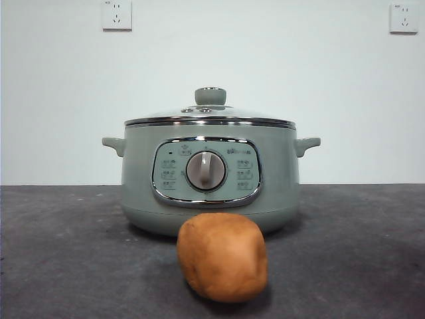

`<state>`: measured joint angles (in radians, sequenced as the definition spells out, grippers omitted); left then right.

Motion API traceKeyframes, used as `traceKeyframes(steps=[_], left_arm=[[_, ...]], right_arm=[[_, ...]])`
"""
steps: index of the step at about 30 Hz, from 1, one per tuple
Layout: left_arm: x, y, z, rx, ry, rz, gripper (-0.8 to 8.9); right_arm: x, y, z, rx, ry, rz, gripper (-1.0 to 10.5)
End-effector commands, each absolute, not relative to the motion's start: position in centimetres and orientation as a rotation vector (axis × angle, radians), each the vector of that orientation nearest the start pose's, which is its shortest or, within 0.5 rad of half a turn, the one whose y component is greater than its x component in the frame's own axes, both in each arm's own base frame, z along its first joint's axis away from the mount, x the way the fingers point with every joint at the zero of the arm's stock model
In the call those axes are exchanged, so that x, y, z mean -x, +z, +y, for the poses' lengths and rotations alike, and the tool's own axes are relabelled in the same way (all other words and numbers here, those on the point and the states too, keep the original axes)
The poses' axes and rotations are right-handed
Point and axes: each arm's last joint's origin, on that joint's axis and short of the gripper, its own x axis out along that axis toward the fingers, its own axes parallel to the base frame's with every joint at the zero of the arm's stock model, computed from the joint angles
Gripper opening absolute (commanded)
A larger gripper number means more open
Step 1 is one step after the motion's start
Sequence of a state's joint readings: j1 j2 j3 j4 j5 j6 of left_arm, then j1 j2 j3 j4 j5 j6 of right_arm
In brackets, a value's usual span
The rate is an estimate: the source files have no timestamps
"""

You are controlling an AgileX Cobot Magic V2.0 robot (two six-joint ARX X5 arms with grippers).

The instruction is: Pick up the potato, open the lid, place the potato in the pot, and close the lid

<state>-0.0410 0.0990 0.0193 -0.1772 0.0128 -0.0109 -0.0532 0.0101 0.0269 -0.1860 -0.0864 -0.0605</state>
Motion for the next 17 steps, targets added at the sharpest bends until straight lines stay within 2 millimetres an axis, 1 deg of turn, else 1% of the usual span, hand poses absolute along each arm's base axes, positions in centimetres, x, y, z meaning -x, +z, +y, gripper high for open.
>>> traceKeyframes(steps=[1, 4, 7, 8, 9, 10, 11, 12, 13, 14, 15, 17], left_arm=[[-10.0, 14.3, -0.4, 0.006, -0.052, 0.251, -0.02], [-10.0, 14.6, -0.5, 0.036, -0.066, 0.245, -0.02], [-10.0, 15.4, -0.6, 0.084, -0.093, 0.238, 0.01], [-9.9, 15.7, -0.6, 0.098, -0.104, 0.237, 0.02], [-9.9, 16.2, -0.6, 0.111, -0.116, 0.237, 0.12], [-9.9, 16.8, -0.7, 0.121, -0.131, 0.237, 0.49], [-9.9, 17.2, -0.7, 0.129, -0.147, 0.239, 1.26], [-9.9, 17.8, -0.8, 0.136, -0.168, 0.243, 2.66], [-9.9, 18.5, -0.9, 0.144, -0.187, 0.247, 4.41], [-10.0, 19.0, -0.9, 0.152, -0.203, 0.252, 5.73], [-10.0, 19.7, -1.0, 0.167, -0.220, 0.263, 6.60], [-10.2, 21.0, -1.1, 0.199, -0.260, 0.282, 6.68]], right_arm=[[-9.6, 15.1, -0.2, -0.053, 0.035, 0.173, 0.0], [-9.5, 15.3, -0.2, -0.099, 0.055, 0.173, 0.0], [-9.4, 16.1, 0.0, -0.149, 0.109, 0.157, 0.1], [-9.3, 16.4, 0.0, -0.173, 0.122, 0.150, 0.3], [-9.2, 16.9, 0.1, -0.198, 0.134, 0.141, 0.9], [-9.1, 17.4, 0.1, -0.223, 0.145, 0.133, 1.7], [-9.0, 17.9, 0.2, -0.245, 0.152, 0.129, 2.6], [-8.9, 18.4, 0.2, -0.272, 0.154, 0.127, 3.7], [-8.7, 19.0, 0.2, -0.296, 0.153, 0.130, 4.9], [-8.6, 19.5, 0.2, -0.313, 0.152, 0.136, 5.7], [-8.4, 20.0, 0.2, -0.330, 0.158, 0.146, 6.5], [-8.3, 21.1, 0.3, -0.358, 0.198, 0.154, 7.0]])
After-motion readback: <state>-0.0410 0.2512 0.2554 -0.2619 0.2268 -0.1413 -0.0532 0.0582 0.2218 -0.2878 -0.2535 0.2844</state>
